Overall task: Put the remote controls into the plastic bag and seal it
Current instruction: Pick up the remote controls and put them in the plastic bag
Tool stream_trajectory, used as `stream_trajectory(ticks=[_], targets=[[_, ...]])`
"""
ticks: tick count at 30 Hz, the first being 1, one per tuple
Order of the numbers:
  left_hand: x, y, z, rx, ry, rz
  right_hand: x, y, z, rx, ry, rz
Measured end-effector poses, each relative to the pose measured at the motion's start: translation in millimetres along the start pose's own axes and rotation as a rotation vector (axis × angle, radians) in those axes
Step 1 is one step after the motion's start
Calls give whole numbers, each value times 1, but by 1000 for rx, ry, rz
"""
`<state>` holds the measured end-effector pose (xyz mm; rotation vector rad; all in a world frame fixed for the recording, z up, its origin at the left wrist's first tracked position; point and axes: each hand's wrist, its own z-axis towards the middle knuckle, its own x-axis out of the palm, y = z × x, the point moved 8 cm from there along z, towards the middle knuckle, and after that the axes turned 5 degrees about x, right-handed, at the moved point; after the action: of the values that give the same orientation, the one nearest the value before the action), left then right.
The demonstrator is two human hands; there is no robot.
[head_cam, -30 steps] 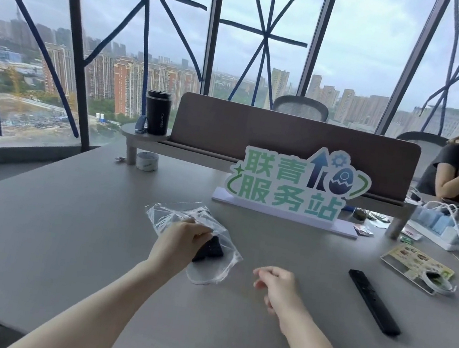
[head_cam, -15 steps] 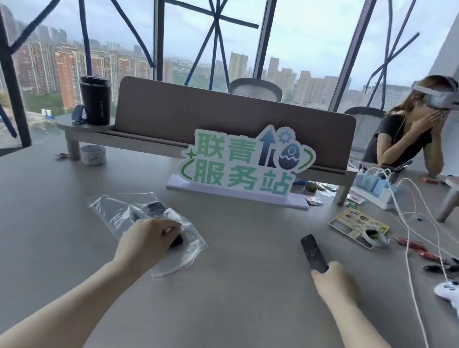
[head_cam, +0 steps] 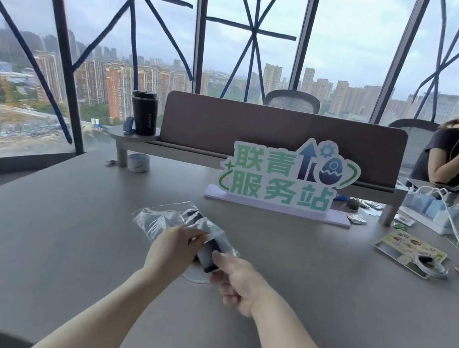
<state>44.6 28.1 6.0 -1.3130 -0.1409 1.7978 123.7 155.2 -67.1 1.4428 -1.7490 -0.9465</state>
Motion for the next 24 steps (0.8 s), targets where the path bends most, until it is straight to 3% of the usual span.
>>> stream_trajectory(ticks=[3,6,7,11,13,16,19,21,24], targets=[[-4,6,-2,26,-14,-25,-10,4,12,-108,-210,39],[1,15,-6,21,17,-15,-51,14,-2,-251,-587,-213],[4,16,-8,17,42,5,-57,19,-7,-279,-640,-312],[13,20,-19,-6,190,142,-40,23,11,-269,-494,-581],[14,25,-25,-12,278,218,-33,31,21,-307,-521,-661],[2,37,-29,-42,333,334,-43,43,18,-355,-651,-621],[-23,46,-22,-130,253,379,-47,55,3,-400,-656,-529],[-43,50,-9,-235,138,161,-48,69,-14,-438,-654,-436],[-75,29,21,-313,4,-400,-53,105,-49,-533,-626,-146]])
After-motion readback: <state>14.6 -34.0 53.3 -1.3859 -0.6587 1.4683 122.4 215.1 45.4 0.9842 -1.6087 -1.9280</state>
